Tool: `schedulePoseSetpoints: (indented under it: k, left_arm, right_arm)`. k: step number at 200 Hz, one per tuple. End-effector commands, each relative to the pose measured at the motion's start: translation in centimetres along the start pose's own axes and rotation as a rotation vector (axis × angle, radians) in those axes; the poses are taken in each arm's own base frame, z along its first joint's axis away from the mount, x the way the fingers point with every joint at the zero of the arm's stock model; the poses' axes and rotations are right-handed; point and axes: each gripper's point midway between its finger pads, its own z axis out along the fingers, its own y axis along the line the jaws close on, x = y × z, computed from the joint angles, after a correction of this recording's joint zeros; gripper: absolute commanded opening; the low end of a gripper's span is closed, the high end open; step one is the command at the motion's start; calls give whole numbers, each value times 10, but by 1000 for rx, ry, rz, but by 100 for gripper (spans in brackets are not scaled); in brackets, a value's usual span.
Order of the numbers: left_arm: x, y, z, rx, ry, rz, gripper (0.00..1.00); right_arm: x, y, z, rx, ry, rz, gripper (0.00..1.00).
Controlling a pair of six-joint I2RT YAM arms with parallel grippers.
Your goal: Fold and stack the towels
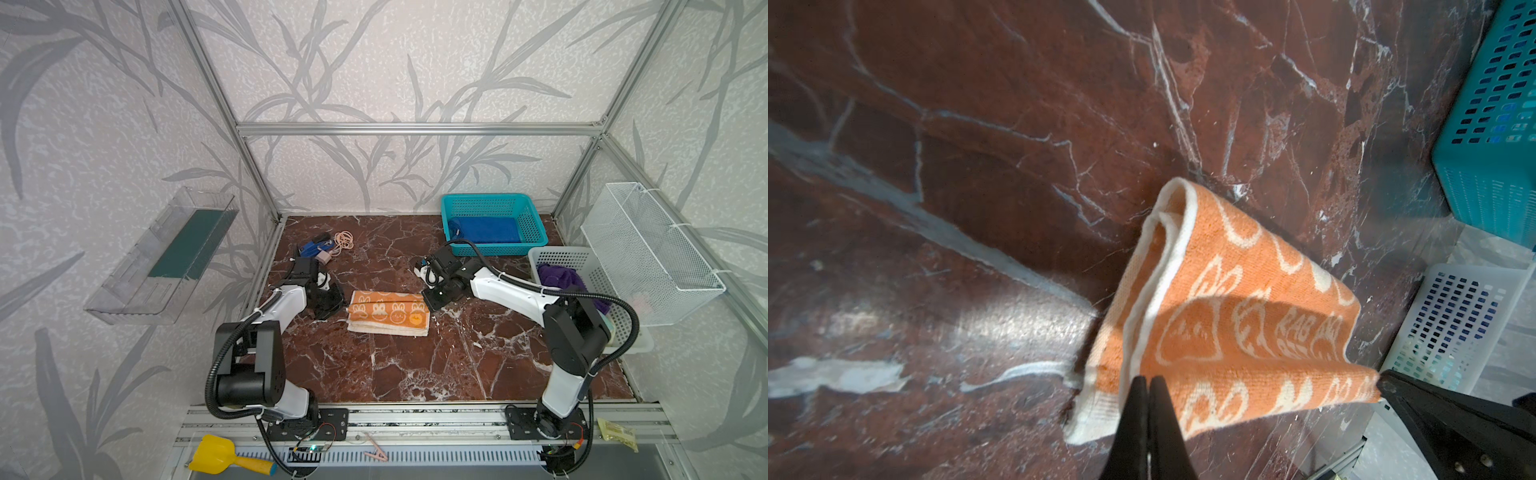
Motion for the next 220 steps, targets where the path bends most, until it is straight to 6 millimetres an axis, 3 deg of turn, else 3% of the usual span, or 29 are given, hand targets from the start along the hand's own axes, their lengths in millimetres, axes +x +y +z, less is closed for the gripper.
schedulePoseSetpoints:
  k: [1,51,100,137,142,151,160,175,220]
  left_arm:
    - [-11,-10,-28,-22,-65,42,0]
    - [-1,0,-51,-102,-103,47,0]
    - [38,28,-29,-126,-37,-50,0]
    - [59,52,-25,-212,-41,-76,0]
    - [60,55,-25,-228,-47,-77,4]
    - [60,61,-26,-256,-64,-81,18]
    - [56,62,-28,-272,-84,-78,29]
    - [48,62,-38,-309,-112,-61,37]
    - [18,34,-65,-314,-208,44,34]
  right_arm:
    - [-16,0,-22,9,-38,-1,0]
    - [-3,11,-36,-17,-39,42,0]
    - [41,15,0,-50,66,90,0]
    - [59,7,20,-21,142,74,0]
    - [61,6,21,-19,151,72,0]
    - [62,6,22,-19,156,73,9]
    - [61,7,20,-25,158,76,26]
    - [58,14,11,-56,137,82,45]
    - [56,19,-18,-98,93,208,55]
